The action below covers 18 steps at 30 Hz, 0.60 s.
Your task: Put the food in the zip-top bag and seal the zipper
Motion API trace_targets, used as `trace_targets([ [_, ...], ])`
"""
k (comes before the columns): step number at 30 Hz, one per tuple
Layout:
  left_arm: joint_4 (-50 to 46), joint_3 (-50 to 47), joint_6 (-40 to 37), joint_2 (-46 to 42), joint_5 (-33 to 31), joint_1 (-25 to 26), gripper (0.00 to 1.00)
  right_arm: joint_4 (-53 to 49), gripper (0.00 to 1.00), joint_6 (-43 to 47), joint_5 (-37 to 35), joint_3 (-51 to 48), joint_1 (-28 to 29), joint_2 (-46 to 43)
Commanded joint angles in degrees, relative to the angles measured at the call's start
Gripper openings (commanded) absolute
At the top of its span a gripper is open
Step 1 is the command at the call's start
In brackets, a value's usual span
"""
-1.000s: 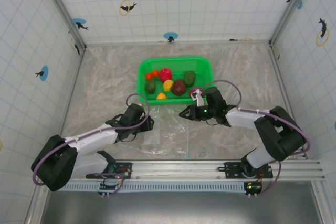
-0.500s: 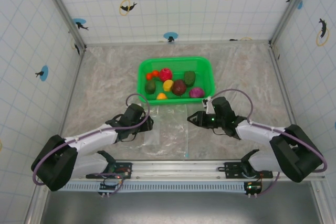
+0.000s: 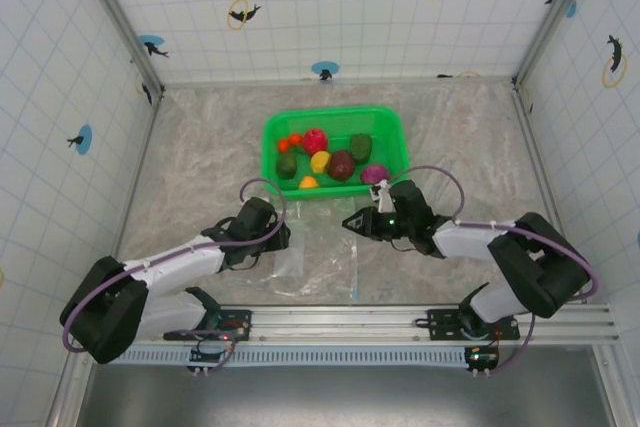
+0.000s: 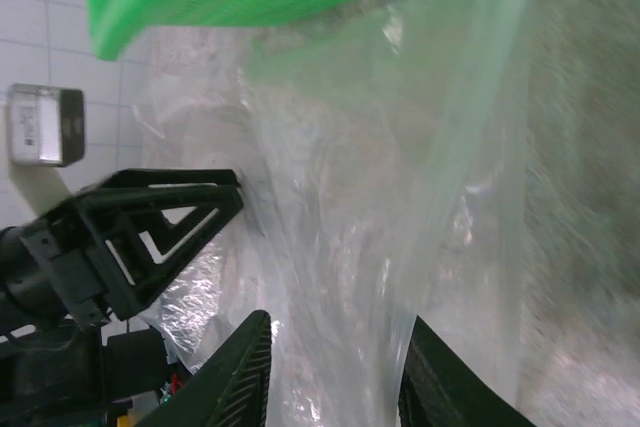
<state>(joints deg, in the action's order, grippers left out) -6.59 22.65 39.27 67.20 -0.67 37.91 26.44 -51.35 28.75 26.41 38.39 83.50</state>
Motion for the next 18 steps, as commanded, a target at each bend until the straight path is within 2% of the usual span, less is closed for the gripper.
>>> trace_targets([
  [1, -4.13, -0.42, -0.90, 1.06, -0.59, -0.38, 0.62, 2.95, 0.33, -0.18, 1.57, 3.92, -0.89, 1.46],
  [5, -4.13, 0.04, -1.30, 1.07, -0.50, -0.37, 0.61, 4.85, 0.22, -2.58, 4.13, 5.29, -0.56, 3.84],
  [8, -4.54, 0.44, -1.38, 0.49, -0.28, -0.38, 0.61, 4.85, 0.05, -3.98, 3.58, 5.37, 0.09, 4.10],
  [10, -5.61, 1.34, -1.47, -0.61, 0.50, -0.34, 0.61, 2.99, 0.02, -4.16, 1.70, 5.57, 0.98, 2.61],
  [12, -7.55, 3.06, -1.69, -2.06, 1.36, 0.07, 0.62, -1.70, 0.00, -4.88, -2.70, 6.70, 1.94, 0.28],
  [14, -11.26, 6.43, -2.13, -3.22, 0.02, 2.54, 0.65, -5.83, 0.00, -7.33, -8.57, 7.74, 2.86, -2.37],
  [18, -19.53, 15.73, -1.78, -3.27, -4.24, 10.93, 0.72, -14.21, 0.00, -13.68, -19.25, 10.94, 5.91, -6.49],
])
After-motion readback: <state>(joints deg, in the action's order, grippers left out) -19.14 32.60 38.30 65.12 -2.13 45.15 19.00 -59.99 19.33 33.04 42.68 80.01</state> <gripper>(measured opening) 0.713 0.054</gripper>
